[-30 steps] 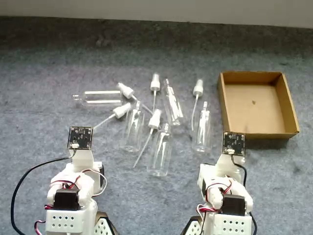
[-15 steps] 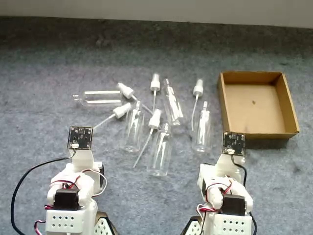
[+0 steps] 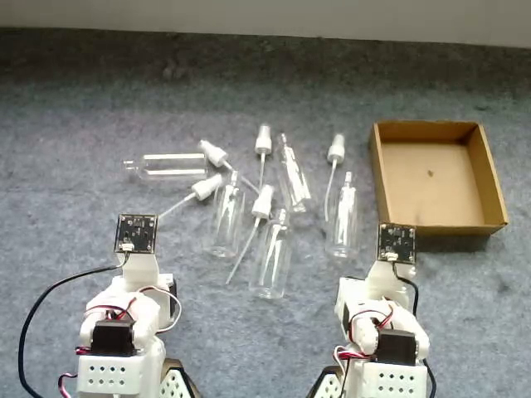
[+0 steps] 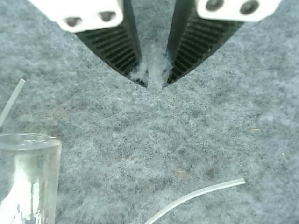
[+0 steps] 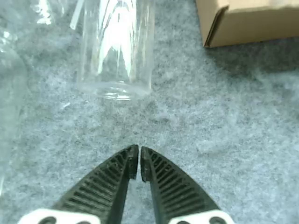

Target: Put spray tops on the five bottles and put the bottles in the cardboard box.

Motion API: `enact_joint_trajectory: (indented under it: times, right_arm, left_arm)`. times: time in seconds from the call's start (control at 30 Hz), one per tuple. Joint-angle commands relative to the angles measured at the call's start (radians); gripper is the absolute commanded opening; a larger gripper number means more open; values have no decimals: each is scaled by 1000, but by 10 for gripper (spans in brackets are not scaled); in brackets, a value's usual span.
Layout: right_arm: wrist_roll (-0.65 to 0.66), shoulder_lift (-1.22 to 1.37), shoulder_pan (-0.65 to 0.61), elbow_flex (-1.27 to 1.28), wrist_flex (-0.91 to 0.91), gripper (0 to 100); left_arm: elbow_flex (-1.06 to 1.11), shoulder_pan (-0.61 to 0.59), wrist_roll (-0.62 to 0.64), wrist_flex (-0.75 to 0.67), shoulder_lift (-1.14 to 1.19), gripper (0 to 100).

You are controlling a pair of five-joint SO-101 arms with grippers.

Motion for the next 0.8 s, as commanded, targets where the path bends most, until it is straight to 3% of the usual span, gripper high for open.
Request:
enact_joint_trajectory:
  times: [0.0, 0.77]
  right_arm:
    - [2, -5, 10, 140, 5, 5]
    - [5, -5, -12, 140, 5, 5]
  left_arm:
    - [19, -8, -8, 3, -5, 6]
    - [19, -8, -8, 3, -5, 6]
